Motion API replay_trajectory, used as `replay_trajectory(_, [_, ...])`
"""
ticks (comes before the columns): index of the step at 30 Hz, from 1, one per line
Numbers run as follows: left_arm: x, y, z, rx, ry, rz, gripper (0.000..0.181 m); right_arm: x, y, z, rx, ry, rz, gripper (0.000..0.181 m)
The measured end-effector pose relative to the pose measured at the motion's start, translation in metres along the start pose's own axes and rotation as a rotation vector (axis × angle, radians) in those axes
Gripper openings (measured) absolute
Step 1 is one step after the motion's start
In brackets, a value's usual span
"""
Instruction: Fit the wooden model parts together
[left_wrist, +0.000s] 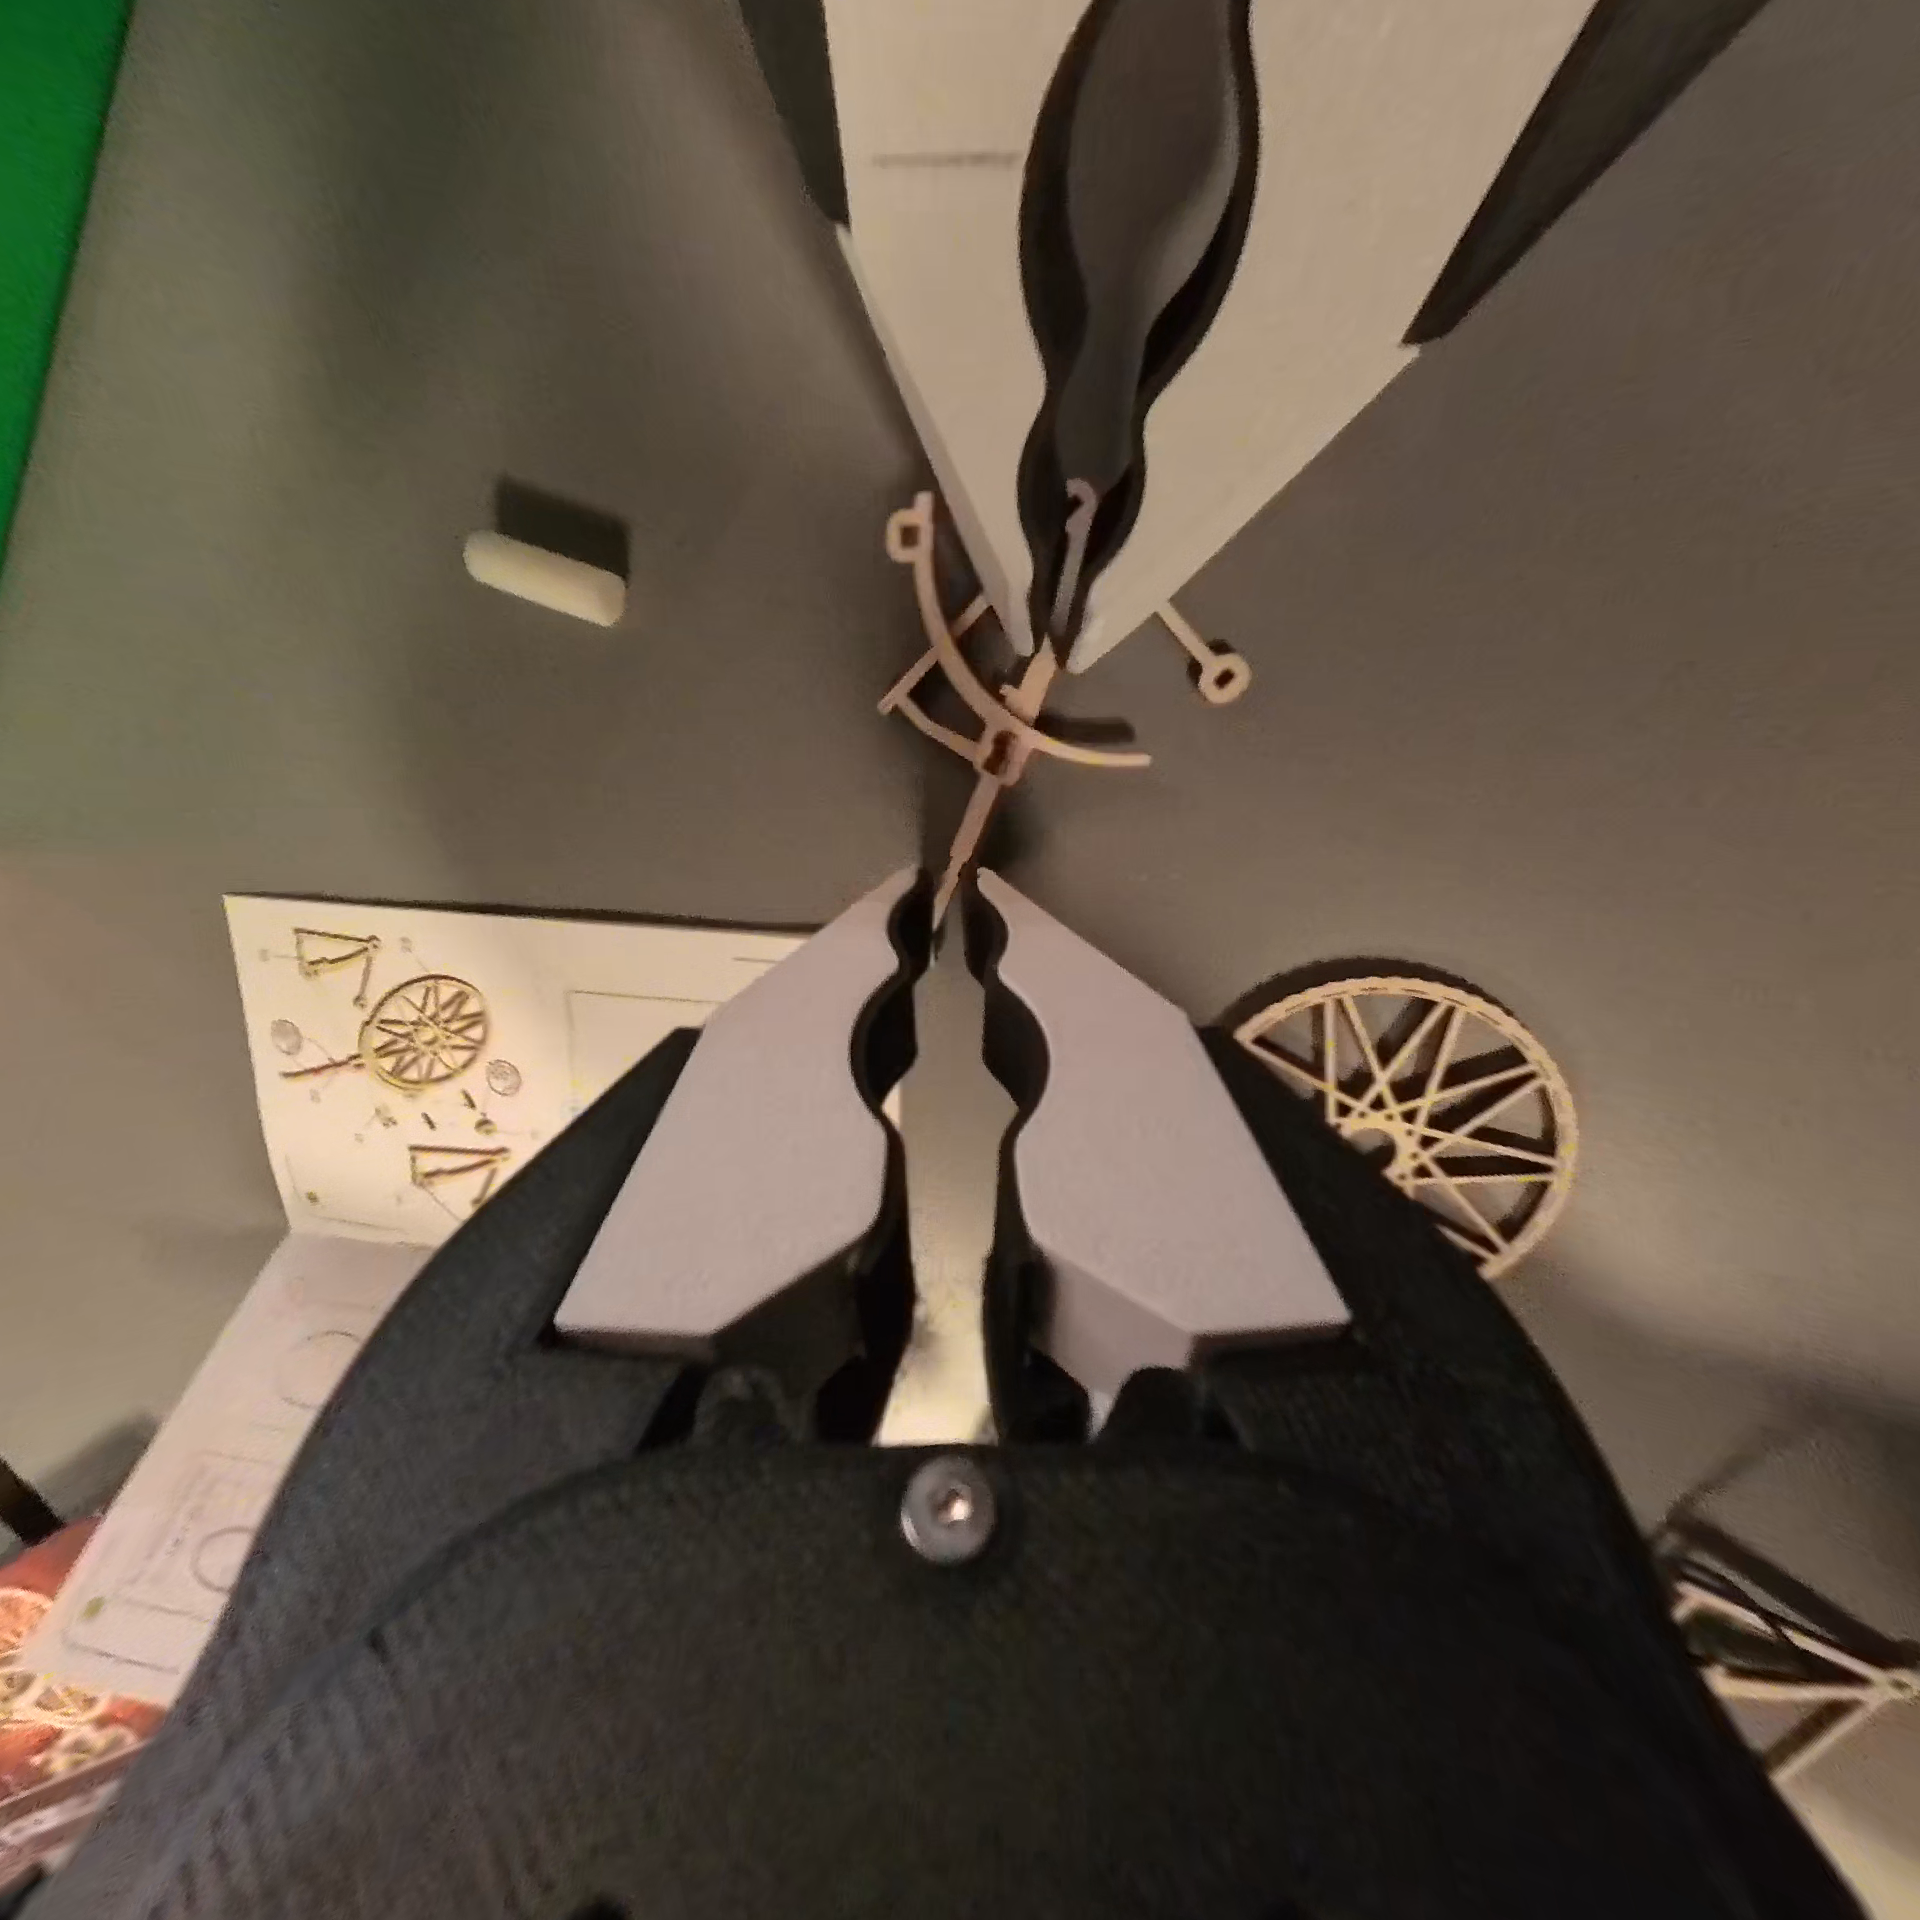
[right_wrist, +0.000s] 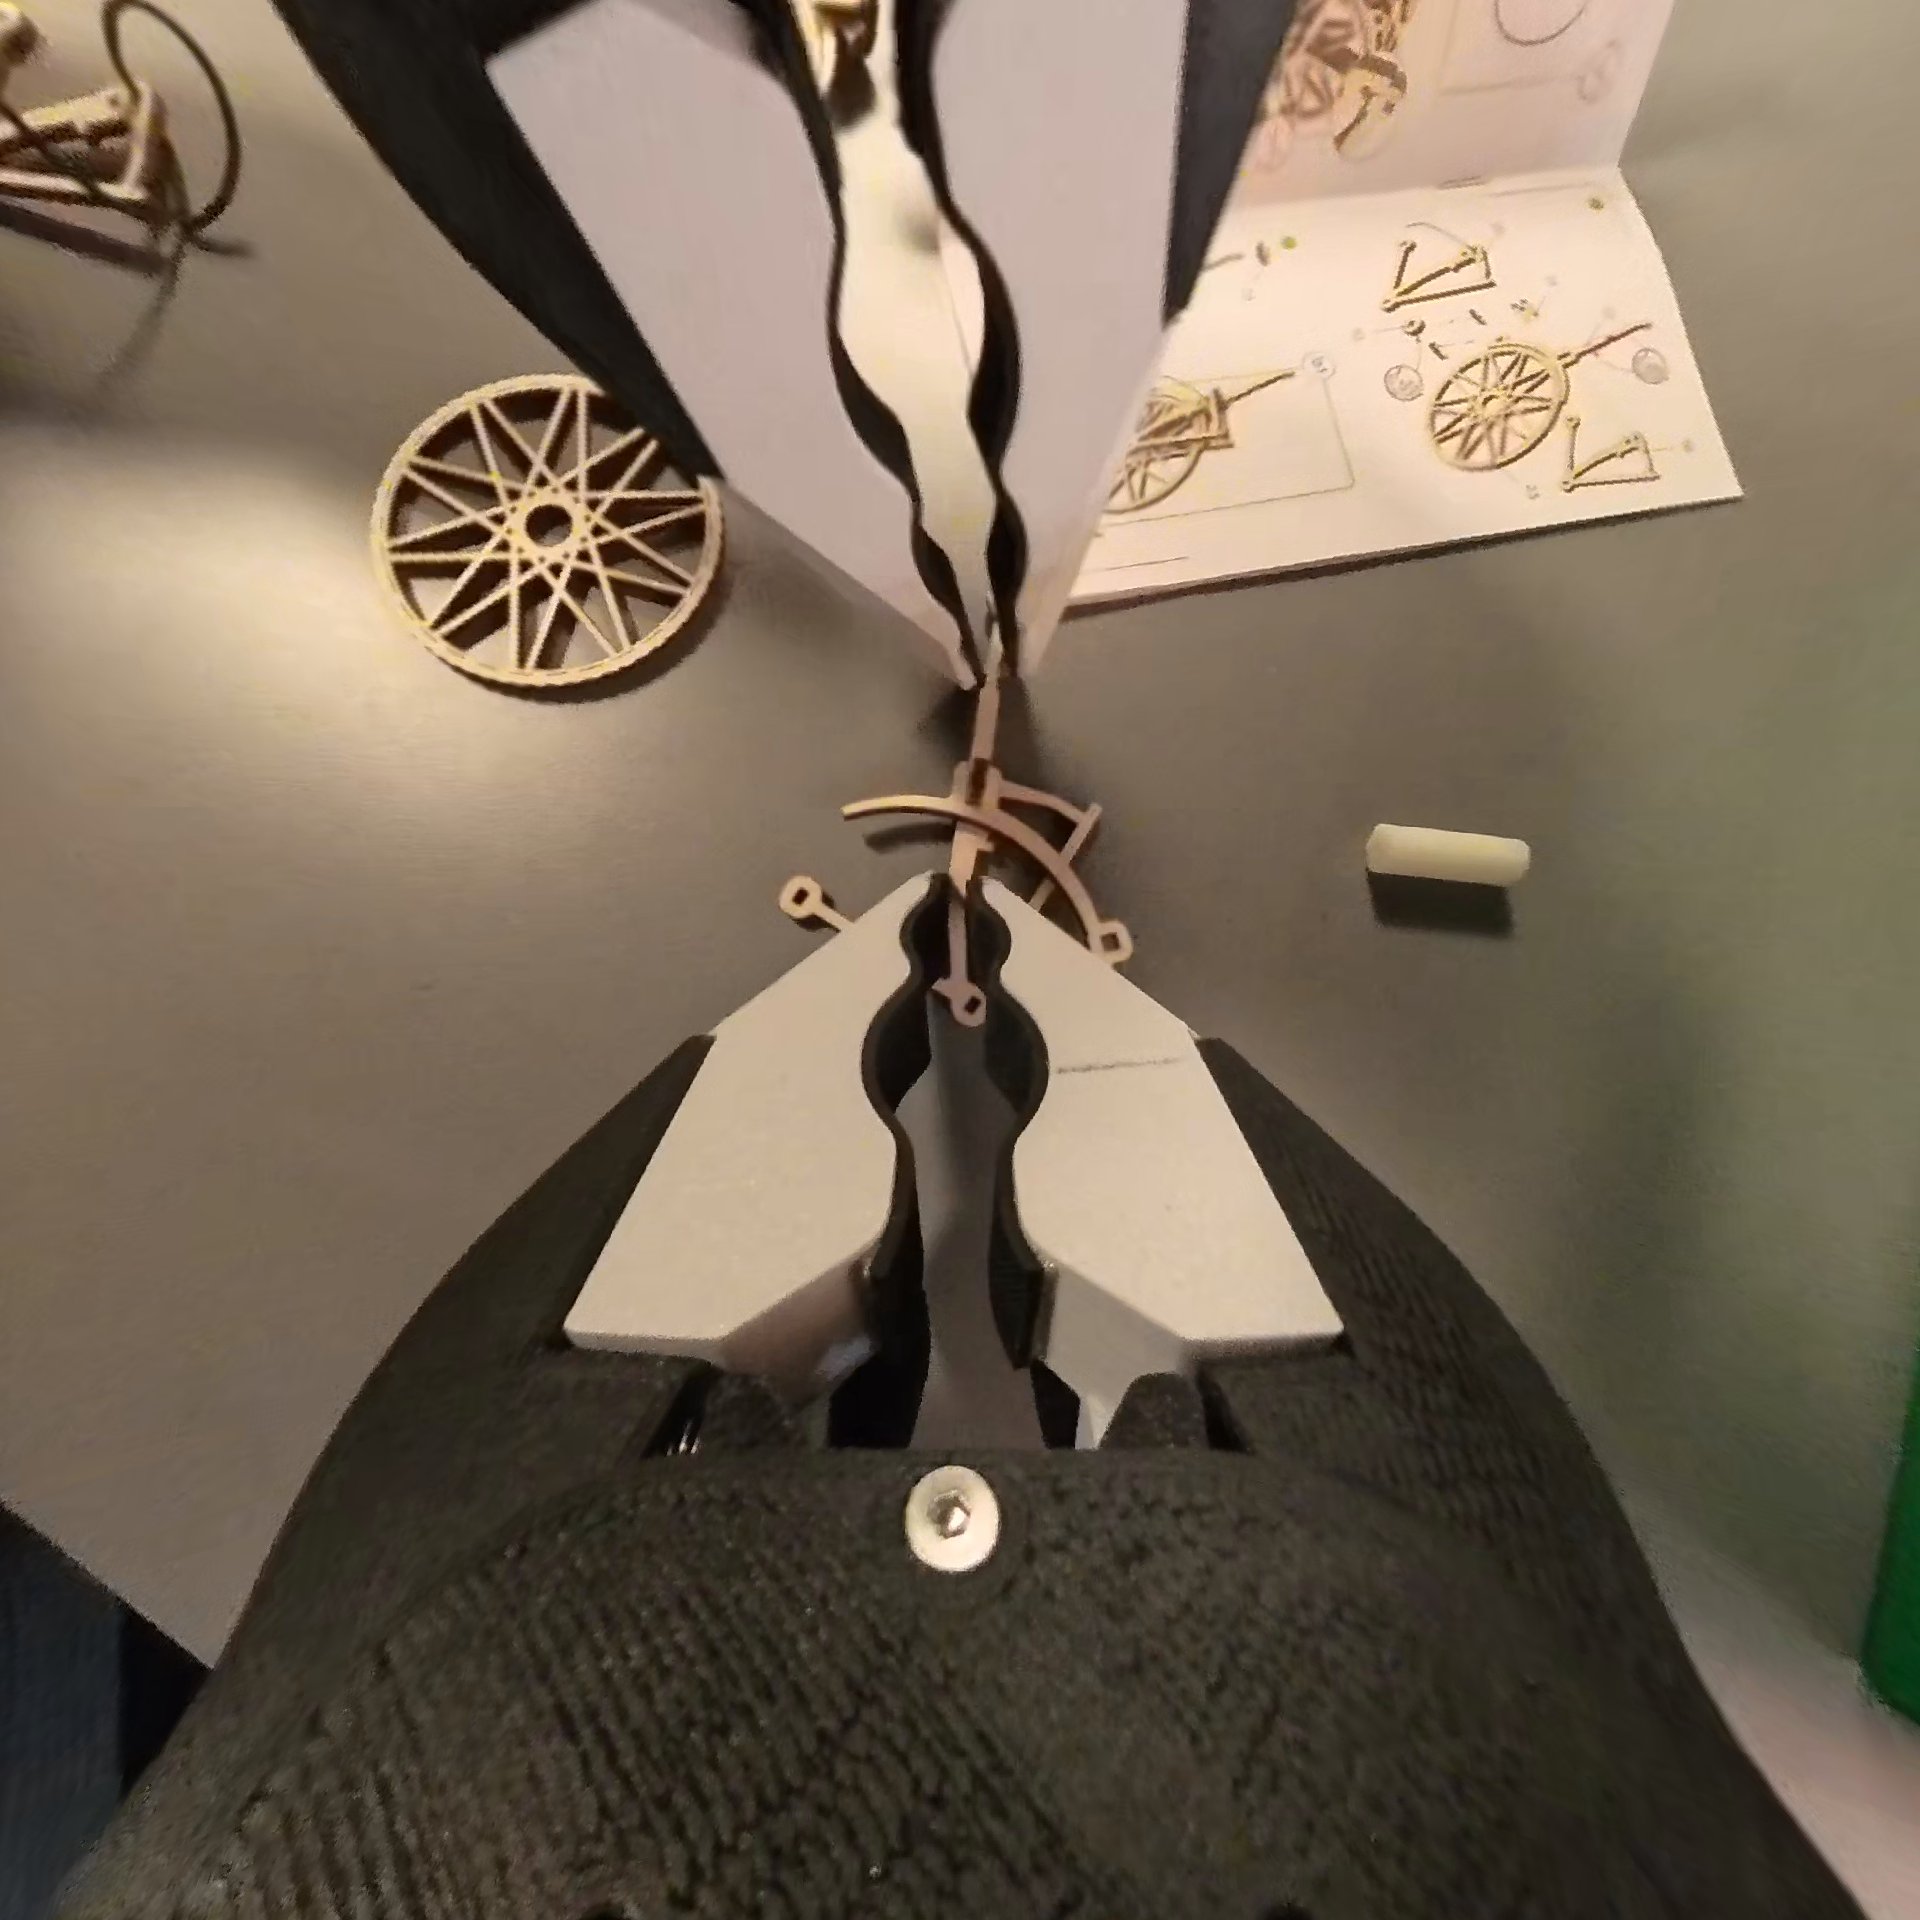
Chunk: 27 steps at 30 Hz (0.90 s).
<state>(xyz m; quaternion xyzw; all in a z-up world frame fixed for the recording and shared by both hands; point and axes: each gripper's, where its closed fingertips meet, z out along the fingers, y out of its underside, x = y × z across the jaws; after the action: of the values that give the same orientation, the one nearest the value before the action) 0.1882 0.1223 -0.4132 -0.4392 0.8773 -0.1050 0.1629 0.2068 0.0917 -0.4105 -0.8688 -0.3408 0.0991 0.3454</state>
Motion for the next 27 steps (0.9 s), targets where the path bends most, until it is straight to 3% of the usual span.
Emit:
replay_trajectory(7, [0.021, -0.004, -0.003, 0.054, 0.068, -0.118, 0.002, 0.002, -0.001, 0.001, 0.050, 0.019, 0.057, 0.001])
replay_trajectory(12, [0.012, 0.001, -0.003, 0.027, -0.010, -0.154, 0.002, 0.002, -0.001, 0.001, 0.076, 0.002, 0.082, 0.001])
replay_trajectory(22, [0.009, 0.006, -0.004, 0.005, 0.004, -0.190, 0.002, 0.001, -0.003, 0.001, 0.126, -0.029, 0.121, 0.001])
replay_trajectory(27, [0.007, 0.009, -0.005, -0.011, 0.007, -0.198, 0.002, 0.002, -0.016, -0.012, 0.217, -0.045, 0.113, 0.012])
